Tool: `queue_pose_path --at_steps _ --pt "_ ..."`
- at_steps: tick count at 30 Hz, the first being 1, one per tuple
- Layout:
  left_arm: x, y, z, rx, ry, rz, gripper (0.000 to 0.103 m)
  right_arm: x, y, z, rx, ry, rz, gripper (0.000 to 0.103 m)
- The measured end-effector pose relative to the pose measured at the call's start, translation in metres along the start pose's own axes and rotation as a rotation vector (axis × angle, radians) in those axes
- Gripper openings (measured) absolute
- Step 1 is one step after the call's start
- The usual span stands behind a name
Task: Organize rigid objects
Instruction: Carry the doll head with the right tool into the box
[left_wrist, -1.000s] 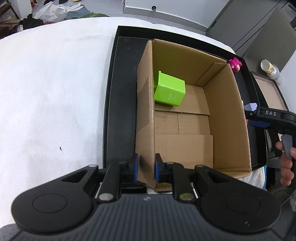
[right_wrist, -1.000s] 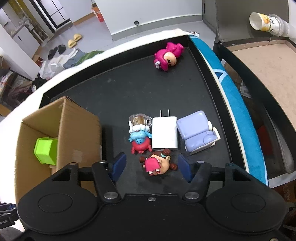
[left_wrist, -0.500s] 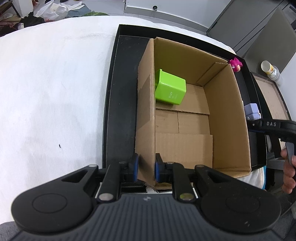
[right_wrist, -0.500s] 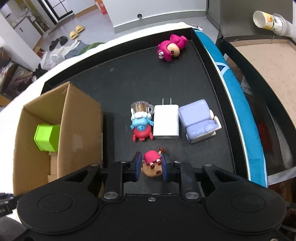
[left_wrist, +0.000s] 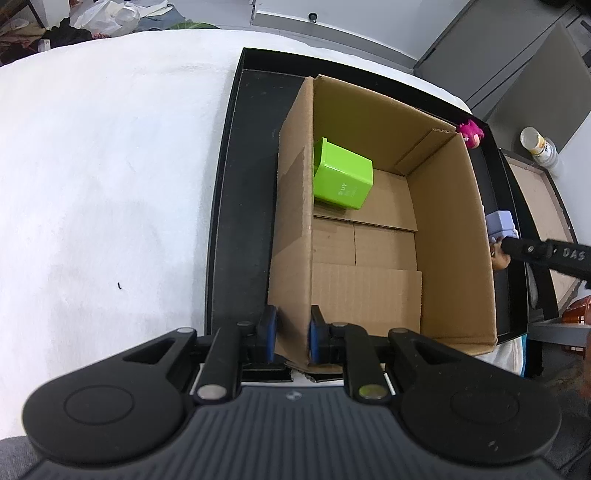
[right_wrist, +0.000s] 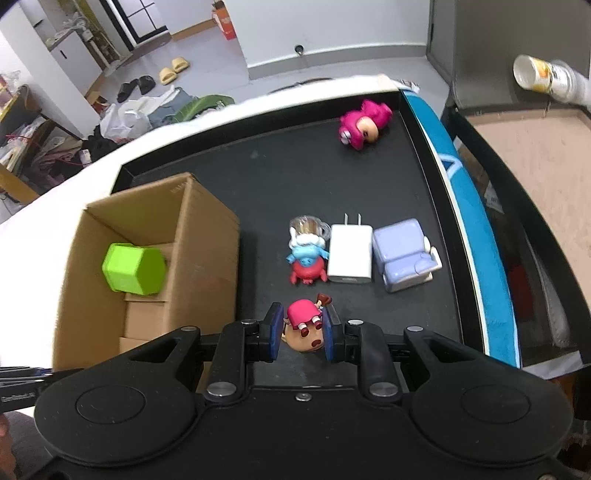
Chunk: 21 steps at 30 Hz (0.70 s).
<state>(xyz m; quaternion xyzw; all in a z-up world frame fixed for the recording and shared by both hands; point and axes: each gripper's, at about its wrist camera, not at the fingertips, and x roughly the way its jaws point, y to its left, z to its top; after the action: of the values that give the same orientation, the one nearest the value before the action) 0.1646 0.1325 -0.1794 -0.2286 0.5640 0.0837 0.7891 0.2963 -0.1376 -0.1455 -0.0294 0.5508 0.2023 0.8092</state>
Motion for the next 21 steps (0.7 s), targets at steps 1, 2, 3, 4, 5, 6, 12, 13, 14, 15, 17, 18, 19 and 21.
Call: queue_pose_path --at_steps 1,2,3,4,5,6,12,13,14,15,17,18,19,21 --pt "0.000 0.000 0.000 -0.002 -0.001 -0.001 0.016 -0.003 0.003 0.001 -0.007 -0.007 0.002 0.022" --pt "0.000 0.001 0.000 -0.007 -0.001 -0.003 0.016 -0.006 0.006 0.003 -0.015 -0.014 0.003 0.022" --pt "0.000 0.001 0.000 -0.010 -0.002 -0.003 0.016 -0.008 0.009 0.005 -0.023 -0.020 0.005 0.022" --pt "0.000 0.001 0.000 -0.011 -0.002 -0.002 0.016 -0.011 0.012 0.008 -0.033 -0.027 0.008 0.022" --pt "-0.001 0.002 0.000 -0.014 -0.001 -0.002 0.016 -0.014 0.015 0.009 -0.040 -0.033 0.012 0.022" --pt "-0.001 0.002 0.000 -0.018 0.000 -0.003 0.016 -0.017 0.018 0.011 -0.047 -0.040 0.016 0.022" --pt "-0.002 0.010 0.003 -0.058 0.023 -0.041 0.016 -0.032 0.039 0.024 -0.052 -0.079 0.064 0.022" --pt "-0.003 0.010 0.003 -0.059 0.021 -0.044 0.016 -0.033 0.043 0.025 -0.058 -0.082 0.070 0.022" --pt "-0.004 0.010 0.003 -0.057 0.017 -0.044 0.016 -0.034 0.048 0.027 -0.066 -0.086 0.075 0.022" --pt "-0.005 0.011 0.003 -0.055 0.016 -0.044 0.016 -0.035 0.053 0.028 -0.074 -0.090 0.080 0.022" --pt "-0.006 0.011 0.004 -0.055 0.015 -0.047 0.016 -0.036 0.063 0.030 -0.088 -0.094 0.091 0.022" --pt "-0.007 0.011 0.004 -0.055 0.015 -0.049 0.016 -0.036 0.068 0.032 -0.097 -0.095 0.096 0.022" --pt "-0.007 0.011 0.003 -0.053 0.013 -0.050 0.016 -0.036 0.072 0.033 -0.104 -0.097 0.101 0.022" --pt "-0.008 0.008 0.003 -0.038 0.013 -0.054 0.017 -0.033 0.080 0.034 -0.118 -0.096 0.110 0.022"
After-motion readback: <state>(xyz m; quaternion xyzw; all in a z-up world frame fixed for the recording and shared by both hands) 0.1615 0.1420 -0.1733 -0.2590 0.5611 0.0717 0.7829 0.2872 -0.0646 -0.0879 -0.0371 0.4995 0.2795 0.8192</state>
